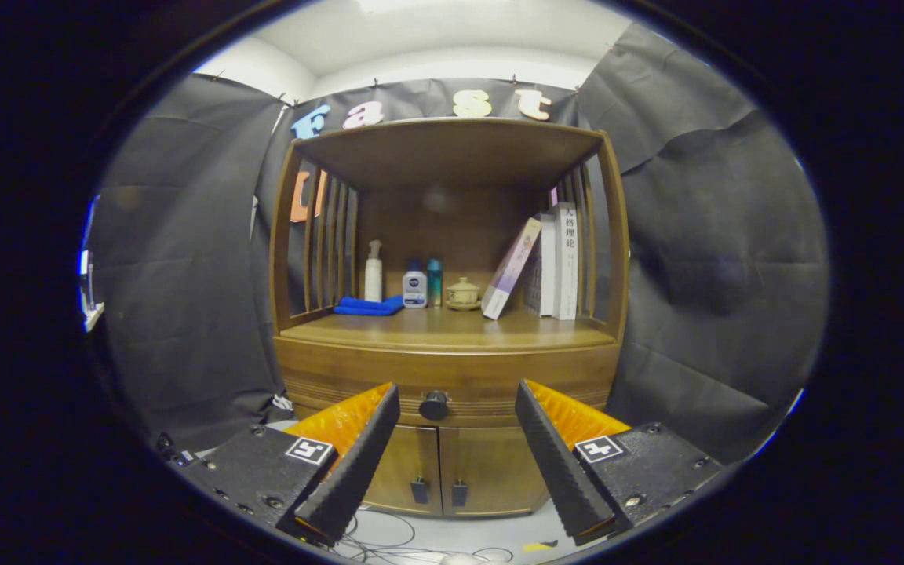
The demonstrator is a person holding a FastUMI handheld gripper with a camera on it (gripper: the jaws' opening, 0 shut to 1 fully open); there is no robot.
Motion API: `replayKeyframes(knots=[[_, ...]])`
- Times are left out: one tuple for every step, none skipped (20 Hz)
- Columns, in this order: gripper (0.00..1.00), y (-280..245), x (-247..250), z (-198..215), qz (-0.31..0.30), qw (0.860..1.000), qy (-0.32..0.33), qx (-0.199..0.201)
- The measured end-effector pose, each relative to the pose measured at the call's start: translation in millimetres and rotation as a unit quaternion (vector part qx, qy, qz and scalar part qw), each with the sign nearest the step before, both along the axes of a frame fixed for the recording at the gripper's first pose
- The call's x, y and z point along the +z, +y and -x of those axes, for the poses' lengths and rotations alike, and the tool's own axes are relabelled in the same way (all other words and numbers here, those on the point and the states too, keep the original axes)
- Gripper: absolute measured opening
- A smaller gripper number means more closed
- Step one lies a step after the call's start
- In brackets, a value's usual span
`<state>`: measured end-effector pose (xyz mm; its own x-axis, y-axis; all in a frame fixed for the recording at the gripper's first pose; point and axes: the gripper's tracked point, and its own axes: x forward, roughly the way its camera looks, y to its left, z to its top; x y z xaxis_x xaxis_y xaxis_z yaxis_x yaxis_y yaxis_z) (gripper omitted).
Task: Pull open the drawer, take out the items inside it, and place them on the countertop above the cabinet.
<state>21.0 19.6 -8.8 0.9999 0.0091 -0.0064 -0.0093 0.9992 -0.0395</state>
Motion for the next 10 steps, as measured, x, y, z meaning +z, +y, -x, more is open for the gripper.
replayKeyframes(knots=[[0.97,1,-2,-5,-0.001,1.000,0.000,0.000],[0.97,2,-6,-11,-0.003,1.000,-0.001,0.000],[0.97,3,-11,-18,-0.003,1.000,0.000,0.001],[0.97,4,-16,-25,-0.001,1.000,0.001,0.000],[0.97,4,-20,-32,0.000,1.000,0.002,0.000],[0.97,4,-25,-40,0.001,1.000,0.002,-0.001],[0.97,3,-30,-48,-0.001,1.000,0.005,-0.003],[0.97,4,-36,-57,-0.004,1.000,0.005,-0.003],[0.97,4,-41,-67,-0.007,1.000,0.006,-0.004],[0.97,5,-49,-75,-0.008,1.000,0.010,-0.006]])
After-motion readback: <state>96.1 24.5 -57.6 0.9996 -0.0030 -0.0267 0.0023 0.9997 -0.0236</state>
